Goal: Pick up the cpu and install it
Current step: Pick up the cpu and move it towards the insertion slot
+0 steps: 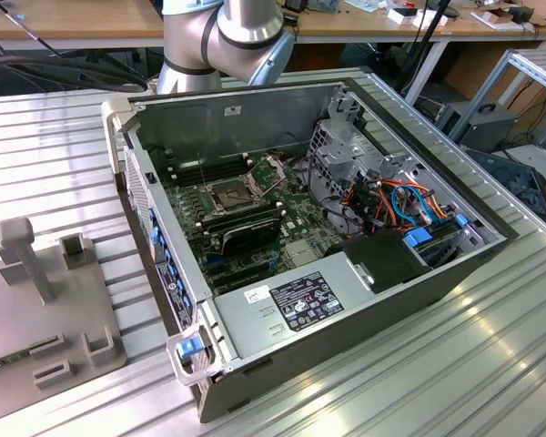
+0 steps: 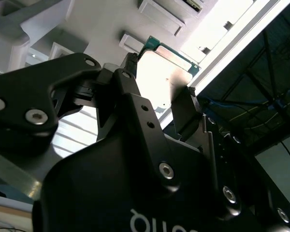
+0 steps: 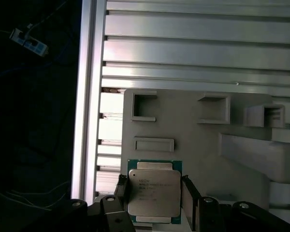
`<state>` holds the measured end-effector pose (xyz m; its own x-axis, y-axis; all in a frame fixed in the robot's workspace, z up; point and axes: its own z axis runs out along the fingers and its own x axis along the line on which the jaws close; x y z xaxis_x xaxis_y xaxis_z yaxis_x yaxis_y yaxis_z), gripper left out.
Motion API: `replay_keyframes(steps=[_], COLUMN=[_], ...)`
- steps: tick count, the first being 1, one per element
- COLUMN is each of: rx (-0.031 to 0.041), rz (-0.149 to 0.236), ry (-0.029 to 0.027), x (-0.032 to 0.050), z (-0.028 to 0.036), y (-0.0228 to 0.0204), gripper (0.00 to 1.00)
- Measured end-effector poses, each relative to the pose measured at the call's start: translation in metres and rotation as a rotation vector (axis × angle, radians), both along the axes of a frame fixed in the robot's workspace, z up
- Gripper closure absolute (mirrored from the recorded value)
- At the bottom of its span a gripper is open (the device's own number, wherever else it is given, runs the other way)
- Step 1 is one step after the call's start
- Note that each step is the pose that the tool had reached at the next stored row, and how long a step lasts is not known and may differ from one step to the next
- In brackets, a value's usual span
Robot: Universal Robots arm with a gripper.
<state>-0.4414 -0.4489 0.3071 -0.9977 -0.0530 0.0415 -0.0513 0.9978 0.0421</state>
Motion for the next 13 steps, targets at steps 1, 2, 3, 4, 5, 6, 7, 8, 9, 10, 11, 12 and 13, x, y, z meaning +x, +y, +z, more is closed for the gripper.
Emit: replay_keyframes(steps=[1, 2, 3, 4, 5, 6, 7, 8, 9, 10, 11, 12, 13], rx=[0.0001, 0.0001, 0.0000, 0.0001, 0.0002, 0.0001, 0.0001, 0.0001, 0.0001, 0.0002, 0.0002, 0.0001, 0.0002], rz=[0.000, 0.000, 0.000, 0.000, 0.000, 0.000, 0.000, 0.000, 0.000, 0.000, 0.000, 0.000, 0.000], ry=[-0.0001, -0.0001, -0.0001, -0.0002, -0.0002, -0.0002, -0.0002, -0.0002, -0.0002, -0.0003, -0.0003, -0.0002, -0.0003], x=[0.0000, 0.0000, 0.0000, 0.0000, 0.0000, 0.0000, 0.0000, 0.0000, 0.0000, 0.0000, 0.0000, 0.0000, 0.0000], z=[0.0009, 0.0016, 0.0029, 0.0036, 0.0044, 0.0057, 0.0066, 0.0073, 0.0082, 0.0087, 0.0092, 0.0096, 0.0099], y=[0.0000, 0.0000, 0.0000, 0.0000, 0.0000, 0.0000, 0.0000, 0.0000, 0.0000, 0.0000, 0.0000, 0.0000, 0.0000], gripper=[0.47, 0.47, 0.47, 0.47, 0.47, 0.47, 0.47, 0.47, 0.47, 0.47, 0.47, 0.47, 0.47])
